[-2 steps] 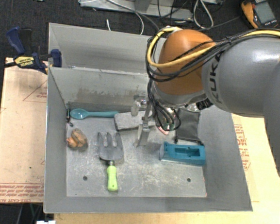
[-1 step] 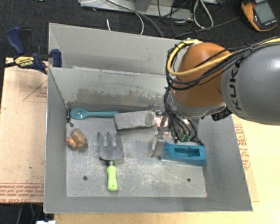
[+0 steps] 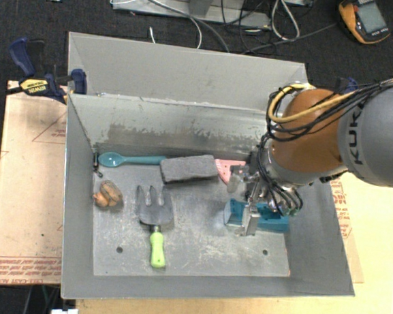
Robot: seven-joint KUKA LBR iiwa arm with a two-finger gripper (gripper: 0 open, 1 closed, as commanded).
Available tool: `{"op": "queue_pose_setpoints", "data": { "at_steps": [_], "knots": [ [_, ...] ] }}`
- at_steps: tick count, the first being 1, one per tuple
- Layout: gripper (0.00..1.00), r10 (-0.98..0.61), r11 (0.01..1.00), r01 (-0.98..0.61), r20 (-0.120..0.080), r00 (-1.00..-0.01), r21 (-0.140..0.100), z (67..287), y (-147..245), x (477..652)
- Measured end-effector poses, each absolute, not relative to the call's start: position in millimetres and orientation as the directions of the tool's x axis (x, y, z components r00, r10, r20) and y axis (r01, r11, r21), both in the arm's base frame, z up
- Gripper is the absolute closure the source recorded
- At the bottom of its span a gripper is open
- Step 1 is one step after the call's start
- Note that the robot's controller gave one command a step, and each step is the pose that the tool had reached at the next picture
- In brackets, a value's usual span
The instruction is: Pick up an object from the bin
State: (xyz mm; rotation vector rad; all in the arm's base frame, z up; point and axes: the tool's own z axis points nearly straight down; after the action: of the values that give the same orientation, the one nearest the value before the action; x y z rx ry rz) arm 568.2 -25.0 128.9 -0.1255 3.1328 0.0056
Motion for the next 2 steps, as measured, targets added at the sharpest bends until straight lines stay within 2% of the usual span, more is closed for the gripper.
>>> {"op": "queue_pose_setpoints", "data": {
  "at_steps": [1,2],
  "knots": [
    [0.0,-0.039,0.999,-0.039,-0.002,-0.999,0.002,122,-52,576.4],
    [0.0,-0.174,0.985,-0.174,-0.005,-0.985,0.003,102,-70,578.5]
  ]
}}
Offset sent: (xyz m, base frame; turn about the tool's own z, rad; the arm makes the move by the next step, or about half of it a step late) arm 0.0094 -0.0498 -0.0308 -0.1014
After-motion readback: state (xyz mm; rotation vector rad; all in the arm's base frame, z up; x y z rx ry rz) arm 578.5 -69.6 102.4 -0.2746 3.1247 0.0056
